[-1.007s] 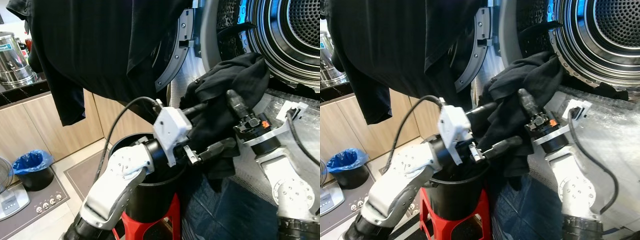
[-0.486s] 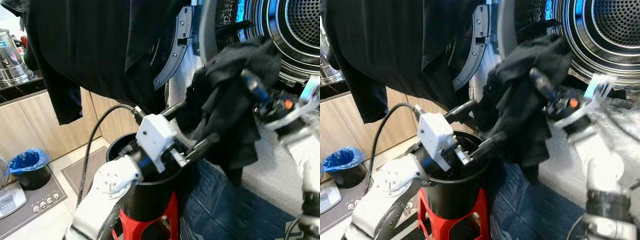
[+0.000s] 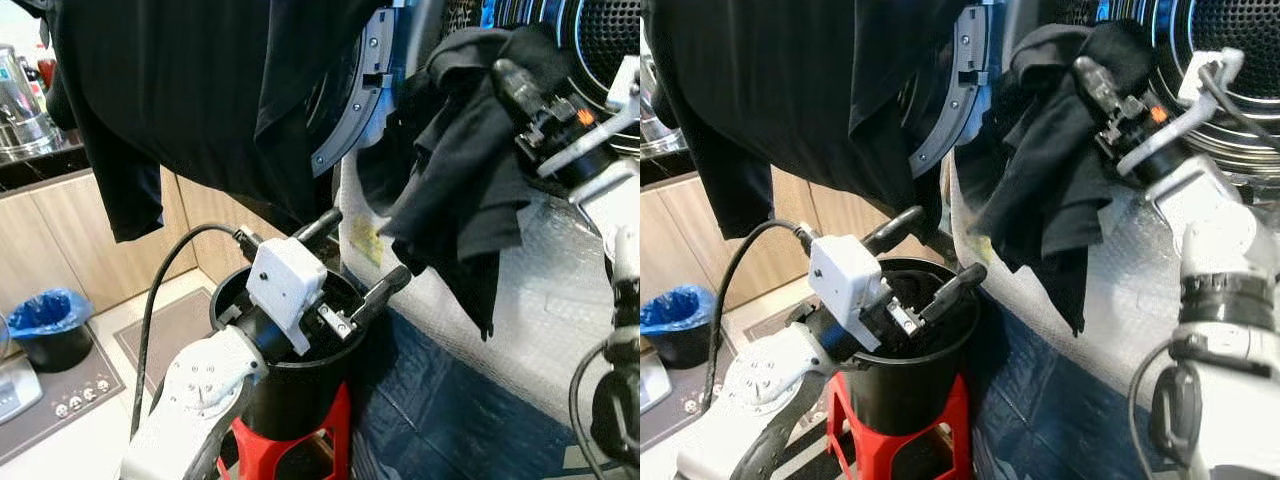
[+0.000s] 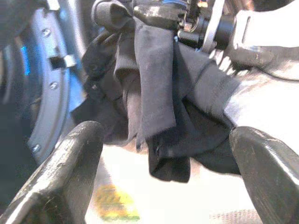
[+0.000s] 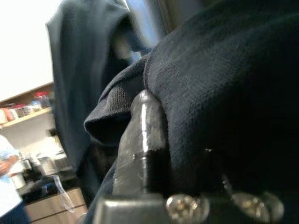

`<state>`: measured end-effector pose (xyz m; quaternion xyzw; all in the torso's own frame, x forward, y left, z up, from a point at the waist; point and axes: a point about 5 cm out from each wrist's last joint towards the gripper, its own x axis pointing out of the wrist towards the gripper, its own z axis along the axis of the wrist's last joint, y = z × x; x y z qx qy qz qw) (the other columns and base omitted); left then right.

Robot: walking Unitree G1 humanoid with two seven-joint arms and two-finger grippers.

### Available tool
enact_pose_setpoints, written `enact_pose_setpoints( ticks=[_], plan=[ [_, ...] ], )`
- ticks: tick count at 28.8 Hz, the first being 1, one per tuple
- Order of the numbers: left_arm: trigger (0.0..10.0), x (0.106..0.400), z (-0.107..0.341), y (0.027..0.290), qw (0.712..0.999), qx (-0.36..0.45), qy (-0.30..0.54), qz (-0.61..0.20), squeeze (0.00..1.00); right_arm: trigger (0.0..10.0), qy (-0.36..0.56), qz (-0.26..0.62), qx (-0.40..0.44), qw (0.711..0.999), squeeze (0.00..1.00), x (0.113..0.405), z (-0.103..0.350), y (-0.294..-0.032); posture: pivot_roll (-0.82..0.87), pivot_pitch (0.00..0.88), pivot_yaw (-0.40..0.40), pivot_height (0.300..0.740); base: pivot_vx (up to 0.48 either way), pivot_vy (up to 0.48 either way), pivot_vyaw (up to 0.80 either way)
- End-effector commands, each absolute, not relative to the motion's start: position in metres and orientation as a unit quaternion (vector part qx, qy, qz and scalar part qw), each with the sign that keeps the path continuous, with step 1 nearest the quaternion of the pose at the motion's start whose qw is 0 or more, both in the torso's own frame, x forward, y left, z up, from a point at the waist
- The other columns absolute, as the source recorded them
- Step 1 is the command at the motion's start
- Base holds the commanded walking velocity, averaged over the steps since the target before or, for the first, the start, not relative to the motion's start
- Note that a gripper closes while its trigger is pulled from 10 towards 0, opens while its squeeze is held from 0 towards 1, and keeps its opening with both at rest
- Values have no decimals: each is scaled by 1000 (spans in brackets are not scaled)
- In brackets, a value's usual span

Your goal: Clothes washing

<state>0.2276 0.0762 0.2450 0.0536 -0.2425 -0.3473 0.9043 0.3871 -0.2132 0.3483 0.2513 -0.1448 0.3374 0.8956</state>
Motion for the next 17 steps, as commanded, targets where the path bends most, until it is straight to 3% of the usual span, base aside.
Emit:
enact_pose_setpoints(
  ticks=[1, 13, 14, 16, 17],
  plan=[
    [10000, 221, 247, 76, 905, 48, -245, -343, 0, 10000, -161, 298, 239, 910, 0, 388, 367, -222, 28, 0, -108, 740, 0, 0, 0],
    [10000, 216, 246, 76, 912, 42, -234, -334, 0, 10000, -153, 276, 242, 918, 0, 395, 376, -225, 27, 0, -112, 740, 0, 0, 0],
    [10000, 209, 241, 74, 920, 27, -221, -322, 0, 10000, -159, 176, 263, 935, 0, 401, 394, -229, 27, 110, -180, 740, 0, 0, 0],
    [10000, 200, 235, 72, 932, 4, -200, -301, 0, 10000, -160, 29, 300, 940, 0, 403, 419, -233, 27, 110, -180, 740, 0, 0, 0],
    [10000, 200, 235, 72, 932, 4, -200, -301, 0, 10000, -160, 29, 300, 940, 0, 403, 419, -233, 27, 110, -180, 740, 0, 0, 0]
  ],
)
